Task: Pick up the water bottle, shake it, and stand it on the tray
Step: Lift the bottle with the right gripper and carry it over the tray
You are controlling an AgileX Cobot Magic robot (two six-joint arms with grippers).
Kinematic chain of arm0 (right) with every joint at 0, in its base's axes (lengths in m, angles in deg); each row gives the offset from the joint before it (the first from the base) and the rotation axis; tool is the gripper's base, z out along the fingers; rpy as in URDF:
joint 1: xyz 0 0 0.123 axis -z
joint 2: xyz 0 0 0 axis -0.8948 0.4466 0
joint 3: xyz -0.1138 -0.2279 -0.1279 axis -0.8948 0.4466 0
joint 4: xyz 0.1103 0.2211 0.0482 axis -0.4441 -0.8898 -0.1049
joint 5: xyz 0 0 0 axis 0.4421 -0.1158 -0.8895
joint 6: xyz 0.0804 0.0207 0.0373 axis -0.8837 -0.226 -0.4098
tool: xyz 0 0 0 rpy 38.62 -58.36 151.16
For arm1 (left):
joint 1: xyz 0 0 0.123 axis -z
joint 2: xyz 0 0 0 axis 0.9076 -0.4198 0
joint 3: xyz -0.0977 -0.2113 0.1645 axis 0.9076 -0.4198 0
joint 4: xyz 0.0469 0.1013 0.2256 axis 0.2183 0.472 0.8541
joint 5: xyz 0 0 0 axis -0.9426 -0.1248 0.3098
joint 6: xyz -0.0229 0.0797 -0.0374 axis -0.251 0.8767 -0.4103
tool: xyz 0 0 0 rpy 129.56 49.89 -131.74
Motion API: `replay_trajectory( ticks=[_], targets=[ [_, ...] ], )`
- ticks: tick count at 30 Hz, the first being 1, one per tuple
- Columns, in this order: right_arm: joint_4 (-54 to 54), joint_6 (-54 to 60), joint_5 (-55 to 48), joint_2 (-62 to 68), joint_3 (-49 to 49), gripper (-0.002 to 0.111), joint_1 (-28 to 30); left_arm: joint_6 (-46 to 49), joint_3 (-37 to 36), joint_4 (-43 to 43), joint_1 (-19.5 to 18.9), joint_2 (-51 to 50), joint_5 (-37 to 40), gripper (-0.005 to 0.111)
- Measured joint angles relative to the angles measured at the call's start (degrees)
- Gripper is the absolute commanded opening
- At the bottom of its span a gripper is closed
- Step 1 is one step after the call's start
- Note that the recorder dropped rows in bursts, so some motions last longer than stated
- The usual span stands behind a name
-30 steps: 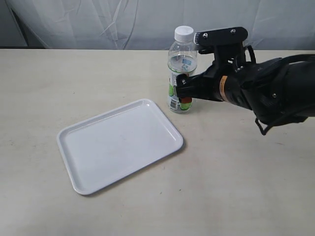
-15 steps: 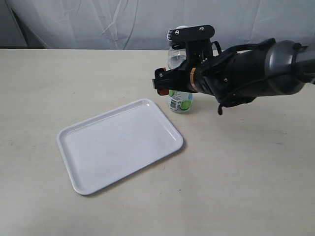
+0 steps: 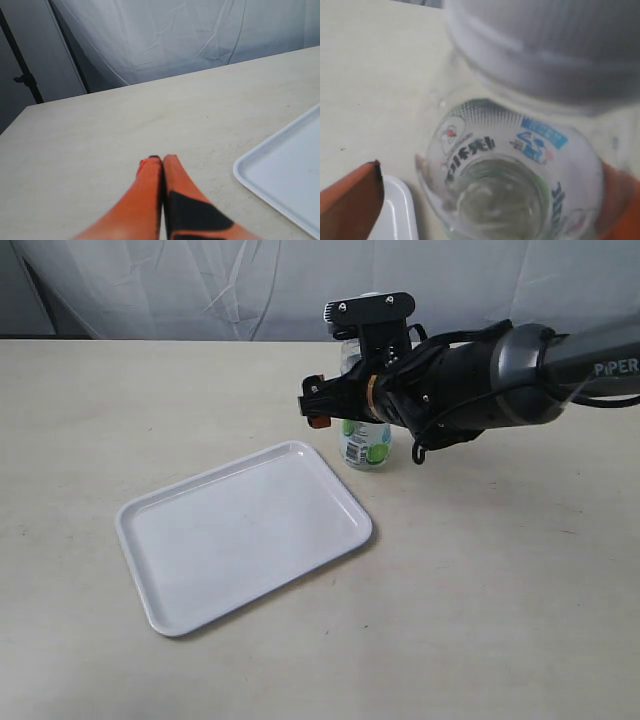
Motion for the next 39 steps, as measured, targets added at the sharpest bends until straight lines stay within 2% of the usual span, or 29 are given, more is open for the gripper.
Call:
replay_trajectory(
  ticks=[23,24,26,27,28,29,39],
  targets=[
    [0.00,0.00,-4.07,3.13,-1.82,0.104,0.00,0.00,0.00,0.00,0.00,0.00,0.00,0.000],
    [0.00,-0.12,-3.97,3.13,-1.82,0.100,0.00,0.00,0.00,0.00,0.00,0.00,0.00,0.000],
    [0.00,-0.12,-3.97,3.13,-1.82,0.074,0.00,0.00,0.00,0.00,0.00,0.00,0.00,0.000],
    [0.00,-0.12,-3.97,3.27,-1.82,0.046,0.00,0.00,0.00,0.00,0.00,0.00,0.00,0.000],
    [0.10,-0.12,-3.97,3.27,-1.82,0.030,0.00,0.00,0.00,0.00,0.00,0.00,0.00,0.000],
    [0.02,-0.28,-3.63,3.41,-1.82,0.002,0.00,0.00,0.00,0.00,0.00,0.00,0.00,0.000],
    [0.34,-0.28,-1.21,3.47,-2.21,-0.001,-0.10,0.00,0.00,0.00,0.00,0.00,0.00,0.000]
  ],
)
